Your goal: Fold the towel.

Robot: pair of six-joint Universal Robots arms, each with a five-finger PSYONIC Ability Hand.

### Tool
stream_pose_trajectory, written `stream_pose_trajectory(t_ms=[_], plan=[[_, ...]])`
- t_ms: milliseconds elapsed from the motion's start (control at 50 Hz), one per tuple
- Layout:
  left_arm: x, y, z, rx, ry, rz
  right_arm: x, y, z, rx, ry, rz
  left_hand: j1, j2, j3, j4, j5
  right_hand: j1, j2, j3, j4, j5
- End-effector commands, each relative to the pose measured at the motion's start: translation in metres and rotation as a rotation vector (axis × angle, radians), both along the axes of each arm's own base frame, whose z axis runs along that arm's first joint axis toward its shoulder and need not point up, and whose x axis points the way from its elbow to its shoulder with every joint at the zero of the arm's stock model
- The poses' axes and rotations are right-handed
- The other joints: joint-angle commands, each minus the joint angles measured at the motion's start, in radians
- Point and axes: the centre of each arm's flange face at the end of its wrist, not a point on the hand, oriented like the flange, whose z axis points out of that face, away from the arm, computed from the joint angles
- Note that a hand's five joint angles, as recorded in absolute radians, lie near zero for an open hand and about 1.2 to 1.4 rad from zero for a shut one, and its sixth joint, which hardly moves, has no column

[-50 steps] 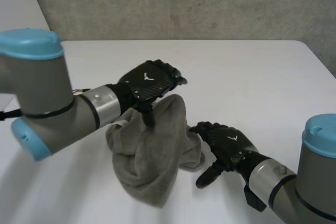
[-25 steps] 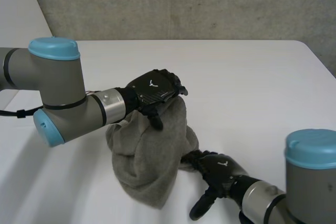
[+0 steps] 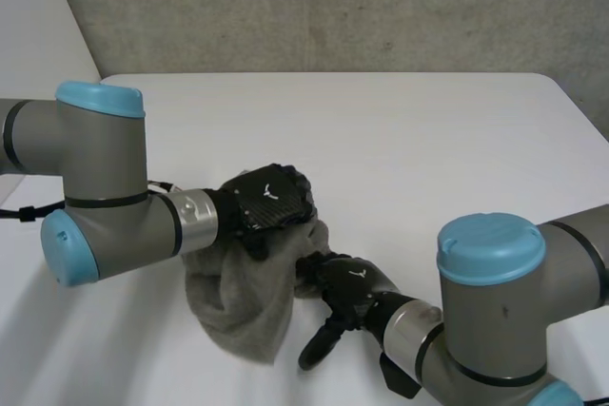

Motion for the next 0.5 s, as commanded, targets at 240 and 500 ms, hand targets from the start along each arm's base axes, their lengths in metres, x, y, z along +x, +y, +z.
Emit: stream_pose_trajectory(t_ms=[240,500], plan=[[0.028,-0.023,0.015,-0.045,-0.015,0.095,0.017,-0.001,-0.001,-0.013,-0.015,-0.001,0.010,0.013,-0.049,-0.055,0.012,0.015,0.009,0.006,-0.053,-0.001],[0.035,-0.028,0.018,-0.045,-0.007,0.122,0.016,0.004,-0.004,-0.005,0.001,0.011,0.445,0.447,-0.049,-0.055,0.446,0.015,0.009,0.006,-0.053,-0.001]])
